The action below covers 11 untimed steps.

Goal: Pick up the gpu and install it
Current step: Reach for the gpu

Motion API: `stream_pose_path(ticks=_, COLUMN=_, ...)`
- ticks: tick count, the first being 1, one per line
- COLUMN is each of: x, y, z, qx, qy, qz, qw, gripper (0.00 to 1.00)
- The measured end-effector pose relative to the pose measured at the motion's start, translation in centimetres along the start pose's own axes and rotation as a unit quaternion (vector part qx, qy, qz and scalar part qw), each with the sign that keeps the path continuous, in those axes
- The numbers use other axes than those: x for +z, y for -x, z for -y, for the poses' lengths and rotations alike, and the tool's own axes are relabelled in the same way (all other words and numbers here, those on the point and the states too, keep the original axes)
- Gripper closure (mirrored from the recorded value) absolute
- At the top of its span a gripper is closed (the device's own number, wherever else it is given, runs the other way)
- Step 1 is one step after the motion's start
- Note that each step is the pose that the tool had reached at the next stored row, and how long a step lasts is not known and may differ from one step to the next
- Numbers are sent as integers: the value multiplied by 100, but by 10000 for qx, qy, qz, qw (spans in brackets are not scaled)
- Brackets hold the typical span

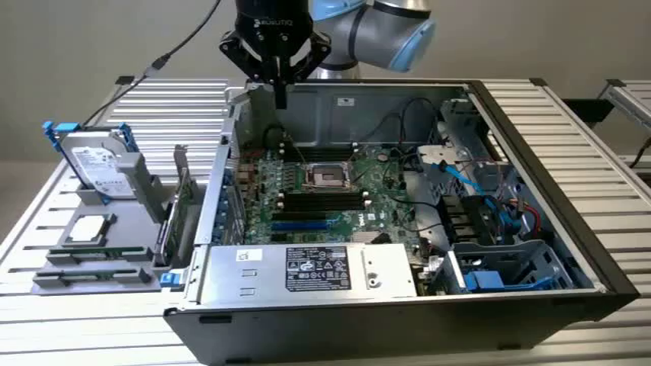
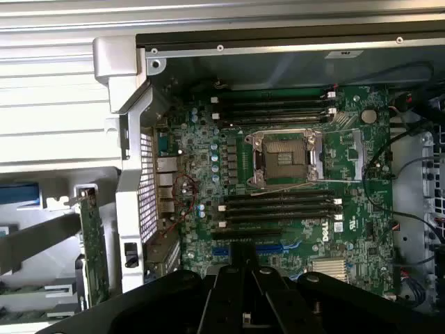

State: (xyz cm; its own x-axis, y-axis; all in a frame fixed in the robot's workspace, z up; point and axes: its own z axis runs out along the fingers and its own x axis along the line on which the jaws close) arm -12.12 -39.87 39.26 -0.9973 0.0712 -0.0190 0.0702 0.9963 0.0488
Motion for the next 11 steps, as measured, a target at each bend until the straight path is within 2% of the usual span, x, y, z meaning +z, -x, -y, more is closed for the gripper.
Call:
stream_pose_path(ticks=8, x=0, y=0, z=0, qx=0, qy=0, qz=0, qw=10000, gripper=89)
stream_pose_path(ticks=9, x=0, y=-16, z=1, qx=1, qy=-1, qz=-9, qw=10000, gripper=89)
stream_pose_path(ticks=10, x=0, y=-49, z=3, qx=2, qy=-3, qz=-35, qw=10000, gripper=89)
stream_pose_path(ticks=11, x=0, y=-96, z=7, qx=2, qy=-4, qz=-41, qw=10000, gripper=89)
